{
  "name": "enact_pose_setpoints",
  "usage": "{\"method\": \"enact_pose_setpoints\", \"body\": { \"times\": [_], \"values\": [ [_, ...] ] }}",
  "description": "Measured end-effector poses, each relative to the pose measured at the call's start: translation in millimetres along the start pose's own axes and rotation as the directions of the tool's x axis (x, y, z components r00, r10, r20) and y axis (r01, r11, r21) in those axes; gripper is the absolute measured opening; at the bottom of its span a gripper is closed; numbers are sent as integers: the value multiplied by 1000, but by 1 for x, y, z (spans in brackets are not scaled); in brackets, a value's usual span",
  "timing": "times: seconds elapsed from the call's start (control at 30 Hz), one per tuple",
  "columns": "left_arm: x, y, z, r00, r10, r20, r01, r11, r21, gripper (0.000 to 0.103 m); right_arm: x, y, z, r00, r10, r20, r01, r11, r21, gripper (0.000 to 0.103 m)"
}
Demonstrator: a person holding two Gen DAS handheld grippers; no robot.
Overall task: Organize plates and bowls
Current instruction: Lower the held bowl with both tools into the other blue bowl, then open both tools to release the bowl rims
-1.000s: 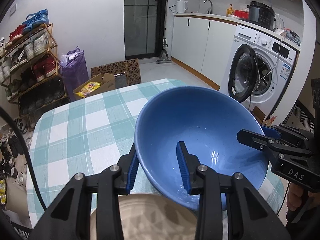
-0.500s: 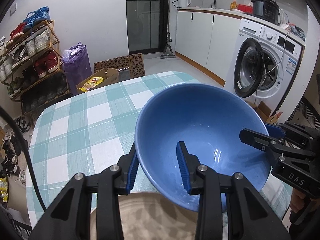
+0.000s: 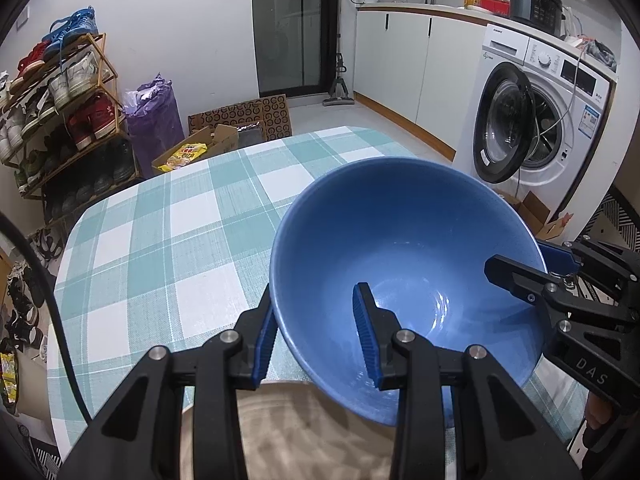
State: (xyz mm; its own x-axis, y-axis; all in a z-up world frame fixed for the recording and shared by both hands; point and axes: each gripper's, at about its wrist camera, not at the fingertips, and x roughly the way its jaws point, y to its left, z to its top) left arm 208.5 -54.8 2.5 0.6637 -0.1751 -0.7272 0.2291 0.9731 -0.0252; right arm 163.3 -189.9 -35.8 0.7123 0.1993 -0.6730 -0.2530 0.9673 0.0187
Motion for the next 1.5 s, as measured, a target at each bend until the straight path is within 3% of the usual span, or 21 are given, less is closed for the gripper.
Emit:
{"method": "enact_pose_setpoints", "body": {
  "times": [0.7, 1.0, 1.5],
  "values": [
    [15, -10, -3, 998, 54, -28, -53, 998, 45, 35, 12, 9, -6, 996, -91, -12, 89, 993, -75, 32],
    [18, -11, -4, 998, 61, -35, -59, 997, 53, 35, 14, 11, -5, 996, -90, -11, 89, 993, -77, 33],
    [19, -17, -7, 995, 87, -45, -83, 993, 84, 44, 12, 13, -10, 992, -126, -6, 125, 988, -95, 34]
  ]
}}
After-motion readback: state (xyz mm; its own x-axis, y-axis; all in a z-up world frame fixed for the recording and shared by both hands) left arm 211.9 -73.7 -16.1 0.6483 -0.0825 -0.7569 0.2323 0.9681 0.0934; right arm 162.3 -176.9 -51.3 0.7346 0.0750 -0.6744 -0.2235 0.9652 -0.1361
